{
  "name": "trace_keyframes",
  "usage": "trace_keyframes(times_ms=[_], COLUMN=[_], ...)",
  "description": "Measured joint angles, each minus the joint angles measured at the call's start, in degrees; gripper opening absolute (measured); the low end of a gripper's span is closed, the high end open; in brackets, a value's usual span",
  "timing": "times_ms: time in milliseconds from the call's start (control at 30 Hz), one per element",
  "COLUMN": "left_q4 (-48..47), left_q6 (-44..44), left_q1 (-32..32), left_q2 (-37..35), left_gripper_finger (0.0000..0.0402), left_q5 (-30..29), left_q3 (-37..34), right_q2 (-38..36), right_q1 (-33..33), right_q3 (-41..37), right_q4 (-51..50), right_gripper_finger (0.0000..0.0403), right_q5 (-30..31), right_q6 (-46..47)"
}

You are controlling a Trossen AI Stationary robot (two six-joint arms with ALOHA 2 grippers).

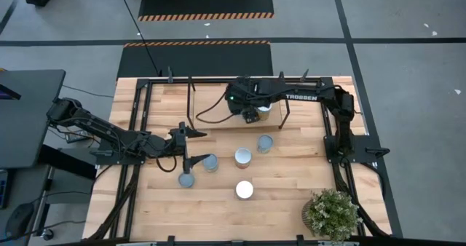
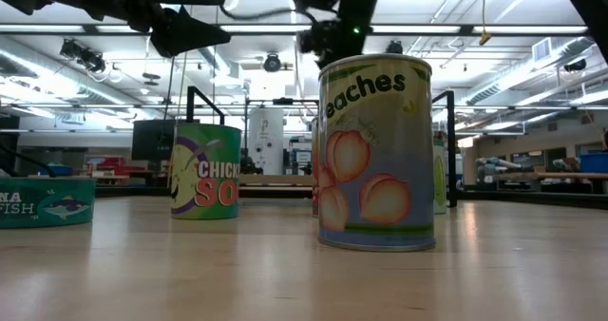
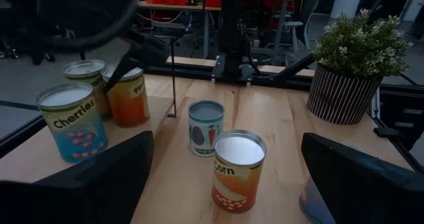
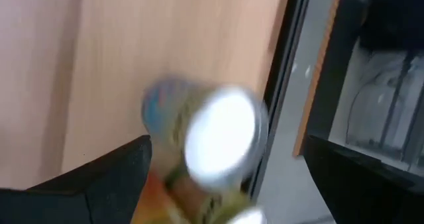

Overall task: Pick and place cans onto a shelf
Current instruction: Put the canned cherries on the shelf

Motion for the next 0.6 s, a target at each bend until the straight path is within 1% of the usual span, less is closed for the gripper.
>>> trace_keyframes(times_ms=[133,300,367,467,600], left_q4=[0.3,-0.3,-0.4,-0.5,-0.4], left_q6=[-0.3,-1.4,-1.4,-1.4,-1.4], left_q1=[0.0,-0.5,-0.6,-0.5,-0.5], left_q2=[0.0,0.0,0.0,0.0,0.0], left_gripper_finger=[0.0389,0.0389,0.0389,0.0389,0.0389], left_q5=[0.0,0.0,0.0,0.0,0.0], left_q3=[0.0,0.0,0.0,0.0,0.0], right_q2=[0.0,0.3,0.5,0.5,0.5], right_q1=[1.0,-0.4,-1.1,-1.8,-2.3], right_q3=[-0.8,-2.3,-3.6,-6.3,-7.2], right_q4=[9.8,17.4,17.1,18.0,15.3], right_gripper_finger=[0.04,0.04,0.04,0.04,0.04], right_q5=[-0.2,-3.1,-2.8,-0.4,1.6], right_q6=[0.6,7.3,8.5,8.3,8.3])
